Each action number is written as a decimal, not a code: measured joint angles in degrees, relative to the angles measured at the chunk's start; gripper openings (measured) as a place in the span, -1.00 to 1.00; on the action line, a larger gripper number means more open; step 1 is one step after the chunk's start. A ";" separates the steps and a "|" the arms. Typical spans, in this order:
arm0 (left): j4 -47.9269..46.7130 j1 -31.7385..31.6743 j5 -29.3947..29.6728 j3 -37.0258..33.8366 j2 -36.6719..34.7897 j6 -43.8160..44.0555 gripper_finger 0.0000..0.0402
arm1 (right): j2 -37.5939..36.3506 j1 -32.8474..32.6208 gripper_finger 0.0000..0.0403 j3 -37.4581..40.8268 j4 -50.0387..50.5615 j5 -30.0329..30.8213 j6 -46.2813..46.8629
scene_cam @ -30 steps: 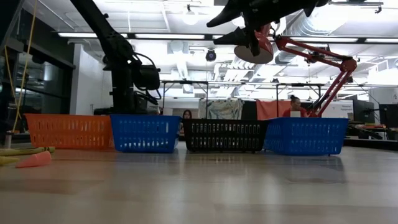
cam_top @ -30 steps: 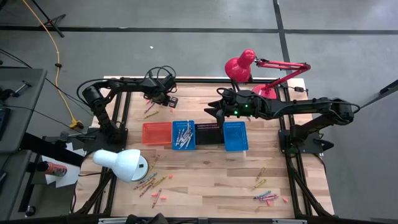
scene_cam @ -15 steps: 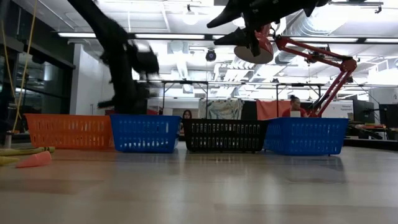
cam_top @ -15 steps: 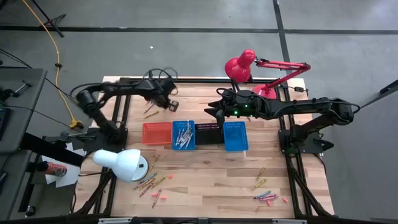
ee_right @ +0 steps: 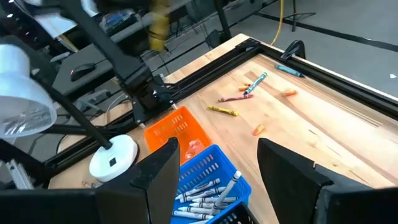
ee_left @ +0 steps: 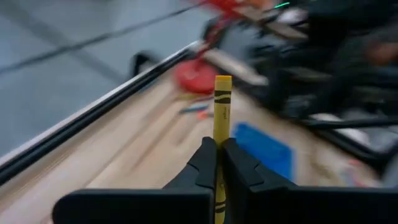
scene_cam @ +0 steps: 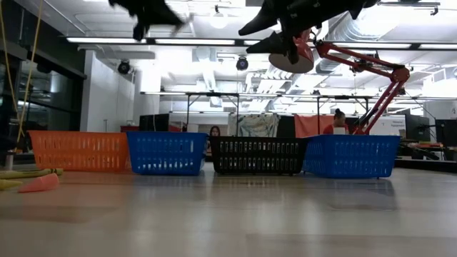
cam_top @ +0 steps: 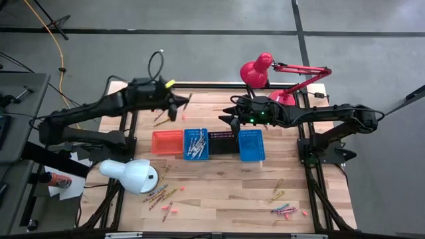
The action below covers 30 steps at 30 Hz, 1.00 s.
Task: Sort crayons
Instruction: Put the yellow crayon into the black bin, then put the yellow crayon from the left blue bin into the black bin
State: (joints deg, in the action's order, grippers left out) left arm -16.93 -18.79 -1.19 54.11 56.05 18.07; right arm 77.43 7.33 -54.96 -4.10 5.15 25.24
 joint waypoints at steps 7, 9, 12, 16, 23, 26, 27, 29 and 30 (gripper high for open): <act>1.34 14.06 11.75 0.02 -3.55 -0.38 -0.99 | 0.00 0.00 0.03 0.00 -0.29 -1.58 -2.21; 1.42 16.08 15.00 0.02 -3.16 -0.83 -0.99 | 0.00 0.00 0.03 0.00 -0.66 -1.75 -2.35; 1.76 17.39 16.70 0.02 -2.23 -1.23 -0.99 | 0.00 0.00 0.03 0.00 -0.91 -1.75 -2.37; 2.19 17.66 16.81 0.02 -1.10 -1.25 -1.00 | -0.82 0.13 0.03 0.00 -1.01 -1.75 -2.42; 1.34 17.66 16.83 0.05 0.61 -1.77 -1.00 | -5.55 0.11 0.03 0.00 0.04 -1.77 -3.25; -2.29 17.66 16.87 0.09 2.56 -0.63 -1.00 | -6.19 0.00 0.03 0.00 2.44 -1.84 -2.36; -3.13 17.66 16.86 0.09 3.75 0.17 -1.00 | -6.19 0.00 0.03 0.00 3.53 -1.98 -1.85; -4.76 17.76 16.69 0.07 6.75 3.10 -1.00 | -6.17 0.00 0.03 0.00 5.39 -2.01 -0.76; -4.74 17.93 15.73 0.07 8.54 4.57 -1.00 | -6.09 0.00 0.03 -0.01 6.11 -2.01 -0.30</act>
State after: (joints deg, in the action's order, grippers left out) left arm -21.67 -0.86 14.53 54.18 64.60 22.64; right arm 71.34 7.33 -54.97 2.01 3.14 24.95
